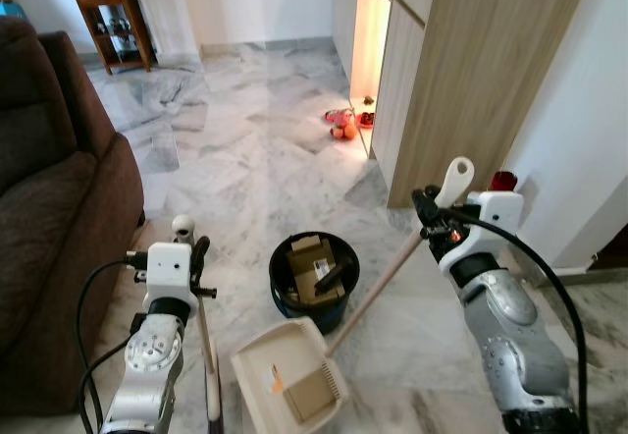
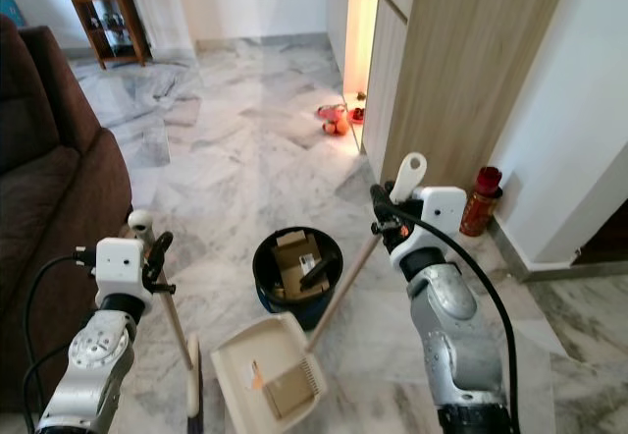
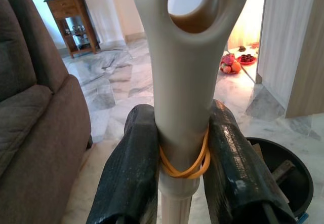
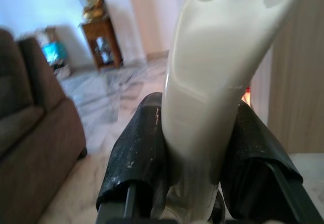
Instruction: Sweep floor
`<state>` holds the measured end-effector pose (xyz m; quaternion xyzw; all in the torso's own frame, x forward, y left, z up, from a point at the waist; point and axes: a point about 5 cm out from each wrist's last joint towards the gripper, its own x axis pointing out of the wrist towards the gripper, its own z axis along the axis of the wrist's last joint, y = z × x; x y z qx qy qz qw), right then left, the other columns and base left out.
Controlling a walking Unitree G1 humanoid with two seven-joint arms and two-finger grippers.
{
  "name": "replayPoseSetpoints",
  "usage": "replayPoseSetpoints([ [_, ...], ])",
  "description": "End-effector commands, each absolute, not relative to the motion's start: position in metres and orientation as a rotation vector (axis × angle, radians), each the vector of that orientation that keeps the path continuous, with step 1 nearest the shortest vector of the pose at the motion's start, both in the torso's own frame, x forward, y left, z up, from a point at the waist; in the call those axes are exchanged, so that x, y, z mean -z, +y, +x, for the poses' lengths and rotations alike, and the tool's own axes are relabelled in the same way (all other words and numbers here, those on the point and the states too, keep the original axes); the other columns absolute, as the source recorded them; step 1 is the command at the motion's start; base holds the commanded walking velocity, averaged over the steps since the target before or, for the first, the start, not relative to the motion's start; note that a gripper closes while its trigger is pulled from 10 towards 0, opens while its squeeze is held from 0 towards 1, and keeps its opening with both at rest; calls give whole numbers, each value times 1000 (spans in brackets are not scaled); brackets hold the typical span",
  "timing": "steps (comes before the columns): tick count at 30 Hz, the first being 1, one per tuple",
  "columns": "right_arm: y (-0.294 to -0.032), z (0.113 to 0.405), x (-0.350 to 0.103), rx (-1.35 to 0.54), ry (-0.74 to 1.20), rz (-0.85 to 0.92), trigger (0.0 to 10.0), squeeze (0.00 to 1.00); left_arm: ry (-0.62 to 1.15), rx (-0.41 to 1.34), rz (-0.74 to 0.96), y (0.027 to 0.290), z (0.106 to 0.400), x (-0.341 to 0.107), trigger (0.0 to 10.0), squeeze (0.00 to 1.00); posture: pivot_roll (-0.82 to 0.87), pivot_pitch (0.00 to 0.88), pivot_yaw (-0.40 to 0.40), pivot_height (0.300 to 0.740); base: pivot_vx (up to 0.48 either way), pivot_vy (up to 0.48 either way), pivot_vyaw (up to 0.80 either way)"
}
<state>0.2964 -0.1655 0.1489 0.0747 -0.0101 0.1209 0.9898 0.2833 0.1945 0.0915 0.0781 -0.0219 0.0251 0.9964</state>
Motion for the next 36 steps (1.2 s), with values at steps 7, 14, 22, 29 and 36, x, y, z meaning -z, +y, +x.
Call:
replayPoseSetpoints([
  [7,-147,292,-198,-330,-124,189,10000,0,-72,-35,180,192,286,-96,10000,0,135,0,40,740,0,0,0],
  [14,-142,295,-231,-318,-250,262,10000,0,-72,-35,178,192,286,-96,10000,0,139,0,38,740,0,0,0],
  [22,-147,296,-248,-252,-336,306,10000,0,-75,-36,176,192,287,-96,10000,0,141,0,36,740,0,0,0],
  [29,-151,301,-256,-90,-443,324,10000,0,-80,-36,175,192,287,-96,10000,0,142,0,36,740,0,0,0],
  [36,-133,303,-249,-111,-448,323,10000,0,-93,-36,187,191,286,-97,10000,0,152,0,34,740,0,0,0],
])
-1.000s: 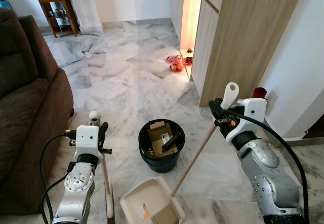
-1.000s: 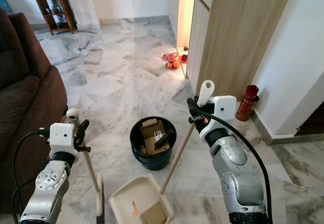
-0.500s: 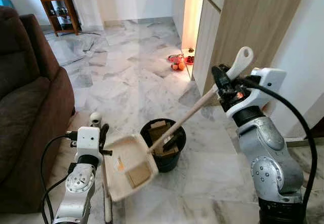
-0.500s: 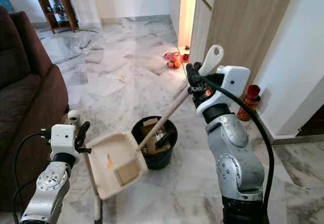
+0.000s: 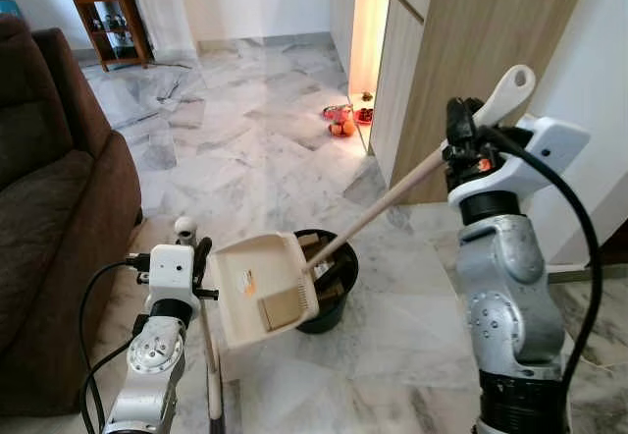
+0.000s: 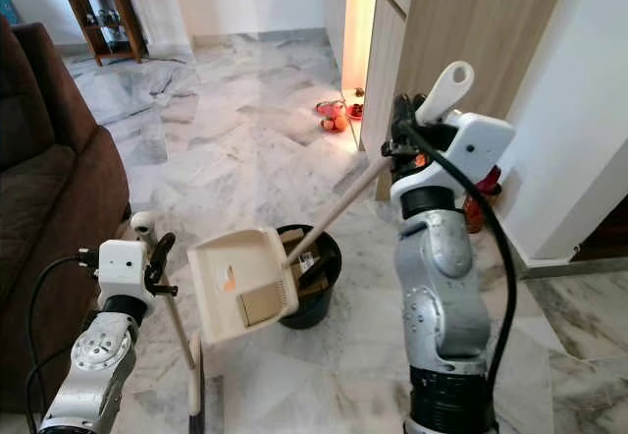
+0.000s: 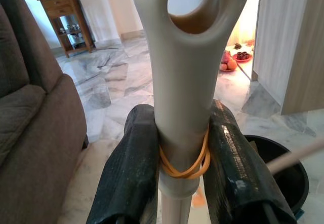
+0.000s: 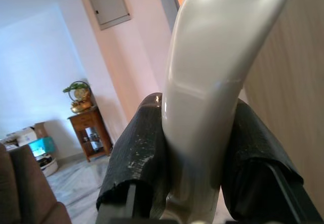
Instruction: Sweep floor
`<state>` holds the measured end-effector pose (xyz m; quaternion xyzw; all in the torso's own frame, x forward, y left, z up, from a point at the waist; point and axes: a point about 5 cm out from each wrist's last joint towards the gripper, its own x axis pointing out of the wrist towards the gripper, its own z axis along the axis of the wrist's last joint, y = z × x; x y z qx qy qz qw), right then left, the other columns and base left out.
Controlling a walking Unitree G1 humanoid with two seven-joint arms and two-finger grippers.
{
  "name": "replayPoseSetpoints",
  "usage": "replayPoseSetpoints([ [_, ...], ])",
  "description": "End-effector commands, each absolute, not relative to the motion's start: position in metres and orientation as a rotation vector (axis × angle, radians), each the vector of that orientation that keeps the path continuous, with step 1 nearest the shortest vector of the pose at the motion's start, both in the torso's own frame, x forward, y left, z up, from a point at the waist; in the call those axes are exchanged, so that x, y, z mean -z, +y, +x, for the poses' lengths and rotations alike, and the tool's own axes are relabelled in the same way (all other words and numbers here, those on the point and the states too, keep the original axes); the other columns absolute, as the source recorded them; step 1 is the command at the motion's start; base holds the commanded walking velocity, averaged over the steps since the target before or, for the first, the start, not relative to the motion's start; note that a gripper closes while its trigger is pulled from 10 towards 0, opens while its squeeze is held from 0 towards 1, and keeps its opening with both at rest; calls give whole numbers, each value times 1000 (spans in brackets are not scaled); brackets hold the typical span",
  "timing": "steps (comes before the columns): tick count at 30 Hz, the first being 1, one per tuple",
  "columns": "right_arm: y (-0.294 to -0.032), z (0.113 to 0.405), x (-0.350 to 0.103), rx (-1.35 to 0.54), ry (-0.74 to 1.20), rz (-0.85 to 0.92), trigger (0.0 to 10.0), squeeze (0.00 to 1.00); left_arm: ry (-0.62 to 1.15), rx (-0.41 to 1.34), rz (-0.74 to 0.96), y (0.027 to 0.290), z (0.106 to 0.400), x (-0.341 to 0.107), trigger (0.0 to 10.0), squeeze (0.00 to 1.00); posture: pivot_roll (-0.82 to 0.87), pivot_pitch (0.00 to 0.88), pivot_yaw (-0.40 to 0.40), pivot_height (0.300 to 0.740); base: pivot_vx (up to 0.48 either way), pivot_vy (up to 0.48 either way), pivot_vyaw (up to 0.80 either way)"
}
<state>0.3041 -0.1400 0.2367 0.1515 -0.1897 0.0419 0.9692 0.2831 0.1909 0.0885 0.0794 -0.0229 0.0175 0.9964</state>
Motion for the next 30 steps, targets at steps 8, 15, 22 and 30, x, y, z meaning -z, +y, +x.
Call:
replayPoseSetpoints([
  [8,-134,305,-250,-89,-486,305,10000,0,-96,-31,193,190,285,-96,10000,0,151,0,34,740,125,0,0],
  [15,-133,307,-251,-96,-503,287,10000,0,-98,-30,195,189,285,-96,10000,0,153,0,31,740,258,0,0],
  [22,-131,307,-252,-107,-506,286,10000,0,-98,-35,196,189,286,-96,10000,0,152,0,28,740,271,0,0],
  [30,-126,308,-251,-133,-496,293,10000,0,-98,-41,194,190,286,-96,10000,0,160,0,23,740,277,0,0],
])
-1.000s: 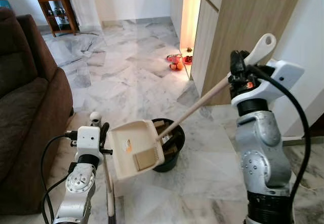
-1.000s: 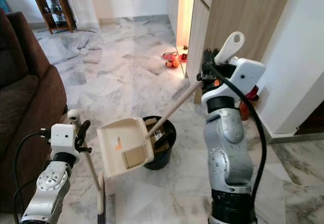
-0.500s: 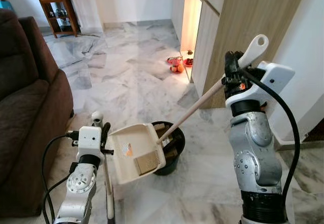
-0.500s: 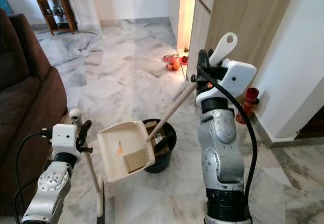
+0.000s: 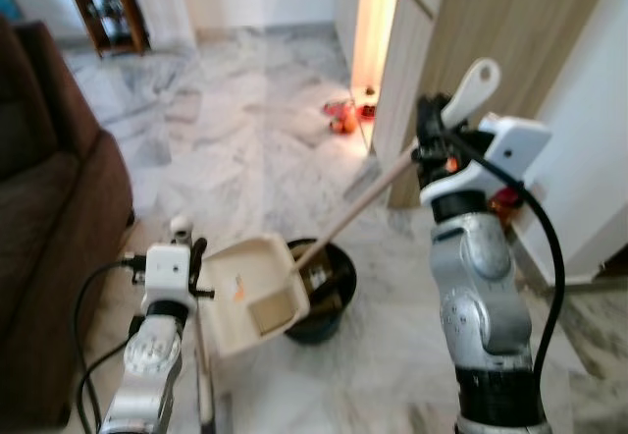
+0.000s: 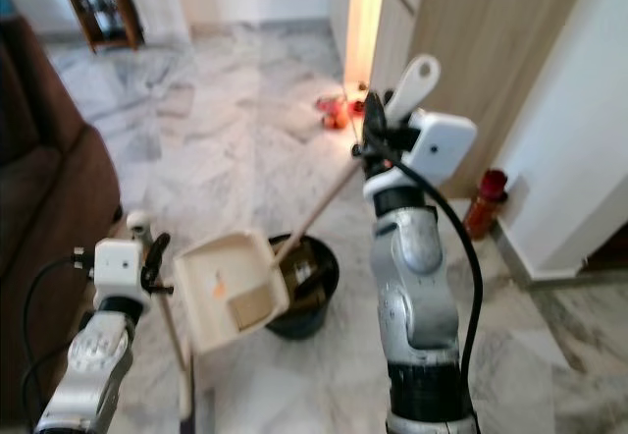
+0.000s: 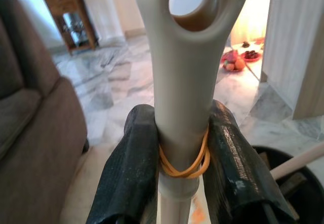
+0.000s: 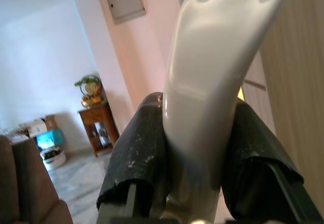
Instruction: Sweep floor
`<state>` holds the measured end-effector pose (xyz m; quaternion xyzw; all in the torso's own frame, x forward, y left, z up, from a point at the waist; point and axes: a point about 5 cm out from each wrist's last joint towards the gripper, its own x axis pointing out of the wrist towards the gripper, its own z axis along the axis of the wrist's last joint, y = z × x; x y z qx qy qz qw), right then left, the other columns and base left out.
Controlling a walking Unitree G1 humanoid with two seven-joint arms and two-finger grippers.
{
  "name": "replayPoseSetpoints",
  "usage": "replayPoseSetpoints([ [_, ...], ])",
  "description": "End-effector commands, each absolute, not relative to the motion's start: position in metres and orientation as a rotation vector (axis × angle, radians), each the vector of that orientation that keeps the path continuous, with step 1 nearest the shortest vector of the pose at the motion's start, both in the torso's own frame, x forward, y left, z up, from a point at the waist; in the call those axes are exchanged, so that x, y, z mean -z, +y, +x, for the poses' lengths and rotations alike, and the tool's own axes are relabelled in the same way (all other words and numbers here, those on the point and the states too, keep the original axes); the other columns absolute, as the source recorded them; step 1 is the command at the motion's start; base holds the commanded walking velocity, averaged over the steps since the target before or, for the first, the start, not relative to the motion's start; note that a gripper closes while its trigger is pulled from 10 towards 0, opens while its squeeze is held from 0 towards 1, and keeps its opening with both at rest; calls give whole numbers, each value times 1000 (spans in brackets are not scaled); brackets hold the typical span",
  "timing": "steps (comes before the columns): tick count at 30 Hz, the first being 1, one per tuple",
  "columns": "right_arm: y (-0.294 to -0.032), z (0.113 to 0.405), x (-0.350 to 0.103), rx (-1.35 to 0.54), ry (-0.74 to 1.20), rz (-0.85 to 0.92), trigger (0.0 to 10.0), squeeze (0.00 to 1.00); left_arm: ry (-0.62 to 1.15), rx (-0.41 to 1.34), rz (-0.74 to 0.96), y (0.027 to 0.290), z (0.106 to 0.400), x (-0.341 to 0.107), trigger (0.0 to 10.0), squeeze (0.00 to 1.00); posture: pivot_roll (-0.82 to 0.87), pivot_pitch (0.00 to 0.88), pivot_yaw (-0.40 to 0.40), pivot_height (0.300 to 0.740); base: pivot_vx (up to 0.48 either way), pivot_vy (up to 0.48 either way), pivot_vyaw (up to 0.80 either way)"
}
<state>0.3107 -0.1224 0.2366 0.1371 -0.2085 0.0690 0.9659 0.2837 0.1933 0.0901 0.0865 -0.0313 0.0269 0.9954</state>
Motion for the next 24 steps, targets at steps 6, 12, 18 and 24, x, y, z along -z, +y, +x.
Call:
replayPoseSetpoints([
  [6,-124,309,-249,-146,-483,297,10000,0,-97,-47,193,191,285,-96,10000,0,163,0,19,740,280,0,0],
  [12,-125,310,-249,-150,-482,298,10000,0,-96,-52,192,190,286,-96,10000,0,162,0,15,740,286,0,0],
  [18,-124,310,-248,-151,-477,305,10000,0,-95,-50,189,190,286,-95,10000,0,164,0,12,740,286,0,0],
  [24,-122,310,-249,-160,-475,311,10000,0,-93,-54,190,190,285,-95,10000,0,164,0,12,740,287,0,0],
])
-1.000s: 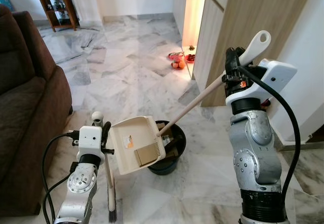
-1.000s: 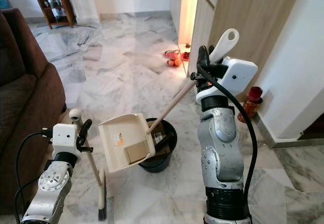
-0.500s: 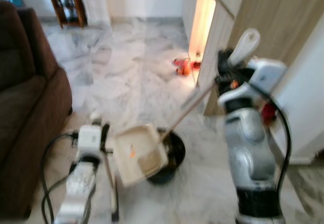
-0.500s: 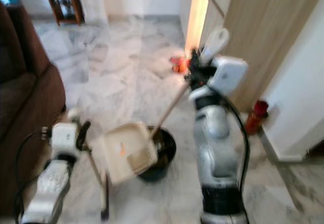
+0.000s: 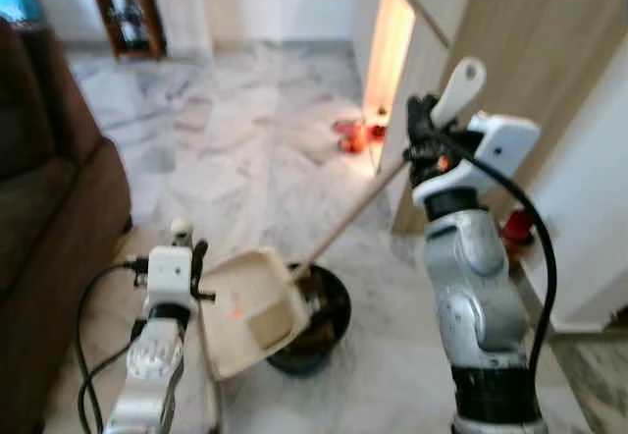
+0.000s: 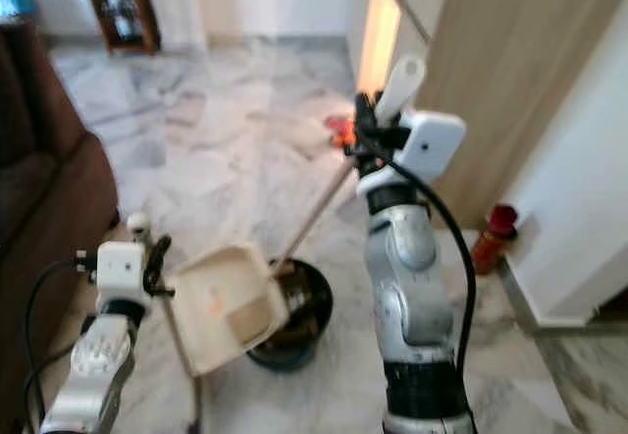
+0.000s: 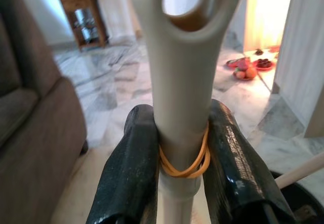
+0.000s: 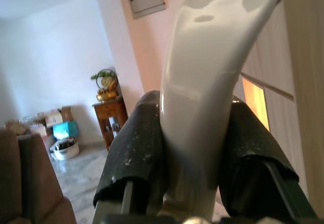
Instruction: Sweep floor
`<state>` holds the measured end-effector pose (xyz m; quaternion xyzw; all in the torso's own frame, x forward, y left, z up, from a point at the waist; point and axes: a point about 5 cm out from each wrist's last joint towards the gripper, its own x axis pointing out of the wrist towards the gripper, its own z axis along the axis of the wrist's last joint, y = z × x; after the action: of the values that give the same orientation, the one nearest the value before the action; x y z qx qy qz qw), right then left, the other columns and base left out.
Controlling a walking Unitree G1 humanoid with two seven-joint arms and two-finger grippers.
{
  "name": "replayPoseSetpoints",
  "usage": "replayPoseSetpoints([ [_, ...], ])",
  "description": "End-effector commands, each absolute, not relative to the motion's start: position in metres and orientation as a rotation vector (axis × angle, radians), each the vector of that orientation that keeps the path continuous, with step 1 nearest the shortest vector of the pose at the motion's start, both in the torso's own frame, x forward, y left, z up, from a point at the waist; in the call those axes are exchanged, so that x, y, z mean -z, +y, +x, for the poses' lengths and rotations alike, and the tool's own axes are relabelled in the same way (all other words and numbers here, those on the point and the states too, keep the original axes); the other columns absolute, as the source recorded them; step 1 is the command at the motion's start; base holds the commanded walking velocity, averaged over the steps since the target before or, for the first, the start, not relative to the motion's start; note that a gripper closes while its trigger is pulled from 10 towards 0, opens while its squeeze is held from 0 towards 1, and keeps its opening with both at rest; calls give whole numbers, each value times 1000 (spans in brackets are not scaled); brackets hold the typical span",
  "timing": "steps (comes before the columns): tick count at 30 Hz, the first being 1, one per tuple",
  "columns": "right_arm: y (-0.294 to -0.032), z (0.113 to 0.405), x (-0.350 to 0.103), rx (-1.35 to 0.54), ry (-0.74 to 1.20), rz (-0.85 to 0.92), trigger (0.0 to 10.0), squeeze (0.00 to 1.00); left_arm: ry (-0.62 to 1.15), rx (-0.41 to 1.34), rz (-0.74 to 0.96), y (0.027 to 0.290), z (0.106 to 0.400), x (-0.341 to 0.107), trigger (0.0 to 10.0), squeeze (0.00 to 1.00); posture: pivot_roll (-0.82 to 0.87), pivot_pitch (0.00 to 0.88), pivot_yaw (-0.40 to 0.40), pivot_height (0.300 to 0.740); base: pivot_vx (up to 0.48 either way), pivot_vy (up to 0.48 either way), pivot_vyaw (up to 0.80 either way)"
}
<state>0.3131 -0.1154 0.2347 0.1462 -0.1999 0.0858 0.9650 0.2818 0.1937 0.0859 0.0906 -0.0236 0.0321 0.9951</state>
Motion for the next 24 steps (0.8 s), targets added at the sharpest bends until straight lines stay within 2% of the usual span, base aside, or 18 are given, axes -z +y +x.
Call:
replayPoseSetpoints([
  [1,-122,310,-249,-160,-475,313,10000,0,-93,-54,190,190,285,-95,10000,0,166,0,12,740,289,0,0],
  [14,-118,309,-248,-169,-470,322,10000,0,-93,-52,191,191,285,-95,10000,0,164,0,15,740,290,0,0],
  [24,-115,308,-249,-179,-482,309,10000,0,-98,-44,187,189,284,-94,10000,0,162,0,18,740,0,0,0],
])
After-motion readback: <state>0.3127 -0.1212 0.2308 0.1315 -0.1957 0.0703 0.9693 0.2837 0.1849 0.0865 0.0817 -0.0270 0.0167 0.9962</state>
